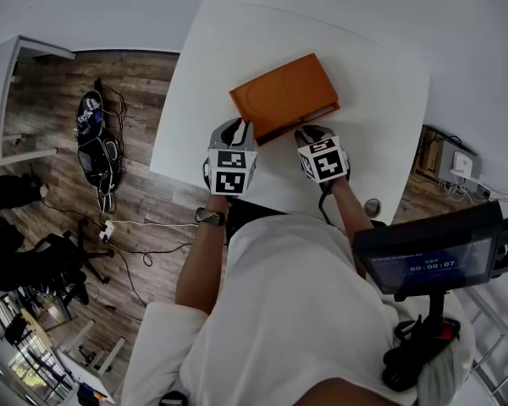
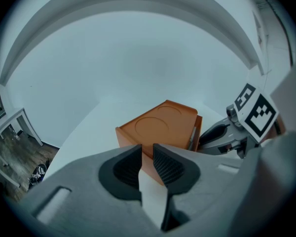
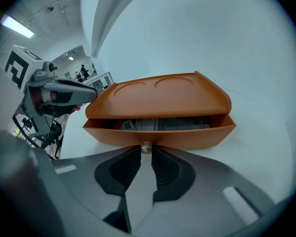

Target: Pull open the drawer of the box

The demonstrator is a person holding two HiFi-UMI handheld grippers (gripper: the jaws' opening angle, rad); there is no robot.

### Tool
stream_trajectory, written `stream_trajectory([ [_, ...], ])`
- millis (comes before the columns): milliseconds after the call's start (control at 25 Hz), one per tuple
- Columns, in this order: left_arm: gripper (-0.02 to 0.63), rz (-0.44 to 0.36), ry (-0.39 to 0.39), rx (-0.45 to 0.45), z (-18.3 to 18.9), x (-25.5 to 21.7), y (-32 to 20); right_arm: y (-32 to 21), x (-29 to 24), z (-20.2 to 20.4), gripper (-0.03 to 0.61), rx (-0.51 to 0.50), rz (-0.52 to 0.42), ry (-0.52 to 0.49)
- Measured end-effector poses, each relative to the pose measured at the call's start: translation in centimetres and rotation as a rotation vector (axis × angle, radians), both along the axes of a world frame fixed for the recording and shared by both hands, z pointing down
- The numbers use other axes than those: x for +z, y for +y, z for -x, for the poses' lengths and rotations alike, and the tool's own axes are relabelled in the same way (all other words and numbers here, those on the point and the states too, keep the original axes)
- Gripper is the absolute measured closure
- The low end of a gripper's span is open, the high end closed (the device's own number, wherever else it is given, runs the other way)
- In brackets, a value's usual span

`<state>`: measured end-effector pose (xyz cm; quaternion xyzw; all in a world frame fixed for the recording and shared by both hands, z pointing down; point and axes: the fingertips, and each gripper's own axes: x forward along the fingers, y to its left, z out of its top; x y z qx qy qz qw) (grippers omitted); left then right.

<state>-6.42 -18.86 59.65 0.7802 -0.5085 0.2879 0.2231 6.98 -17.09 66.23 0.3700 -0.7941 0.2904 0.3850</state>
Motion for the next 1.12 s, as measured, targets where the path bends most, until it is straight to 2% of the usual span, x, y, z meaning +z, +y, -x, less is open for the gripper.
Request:
stream_trajectory([
  [1120, 0.538, -0.006, 0.011, -0.014, 0.1, 0.6, -1.1, 1.7, 0.6, -1.2, 0.507, 0.006, 0.019, -0.008],
])
